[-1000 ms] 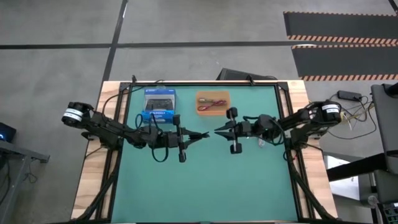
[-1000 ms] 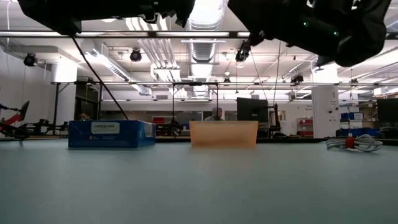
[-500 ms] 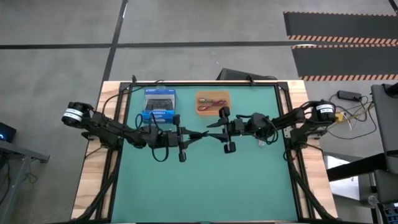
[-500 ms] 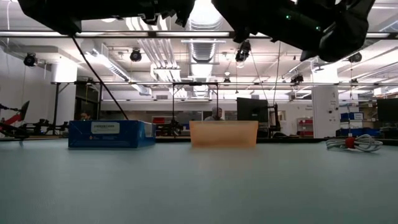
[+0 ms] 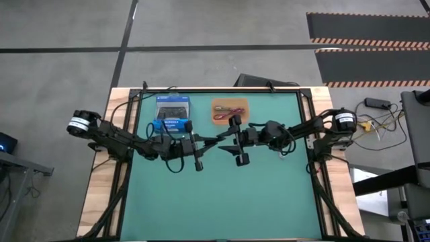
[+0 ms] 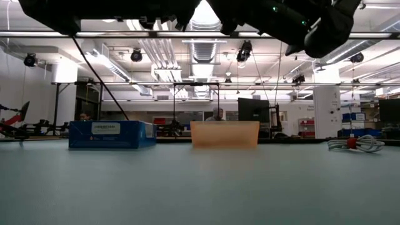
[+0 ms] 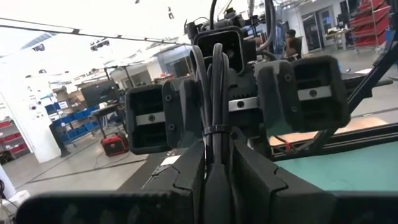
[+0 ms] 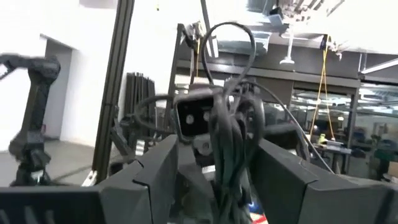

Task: Pick and place USB-C Cables
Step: Put the black charger cable into the orange bin

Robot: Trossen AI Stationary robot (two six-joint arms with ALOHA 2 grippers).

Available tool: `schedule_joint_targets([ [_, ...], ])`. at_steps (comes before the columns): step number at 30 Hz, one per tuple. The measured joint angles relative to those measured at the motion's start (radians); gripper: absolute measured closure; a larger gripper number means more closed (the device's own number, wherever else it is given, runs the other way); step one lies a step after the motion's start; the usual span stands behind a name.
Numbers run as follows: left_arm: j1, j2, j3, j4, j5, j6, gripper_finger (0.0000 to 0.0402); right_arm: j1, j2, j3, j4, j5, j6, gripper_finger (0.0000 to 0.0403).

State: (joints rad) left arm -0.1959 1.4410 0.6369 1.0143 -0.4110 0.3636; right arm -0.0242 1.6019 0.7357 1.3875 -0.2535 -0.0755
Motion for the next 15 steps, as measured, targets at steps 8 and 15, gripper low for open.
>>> schedule_joint_targets([
  [8, 0.002, 0.000, 0.000, -0.002, -0.010, -0.018, 0.0343, 0.000, 0.039, 0.038, -0.005, 0.014, -0.003, 0.0258],
  [15, 0.002, 0.000, 0.000, -0.001, -0.008, -0.017, 0.0343, -0.001, 0.035, 0.038, -0.006, 0.022, -0.017, 0.0375],
])
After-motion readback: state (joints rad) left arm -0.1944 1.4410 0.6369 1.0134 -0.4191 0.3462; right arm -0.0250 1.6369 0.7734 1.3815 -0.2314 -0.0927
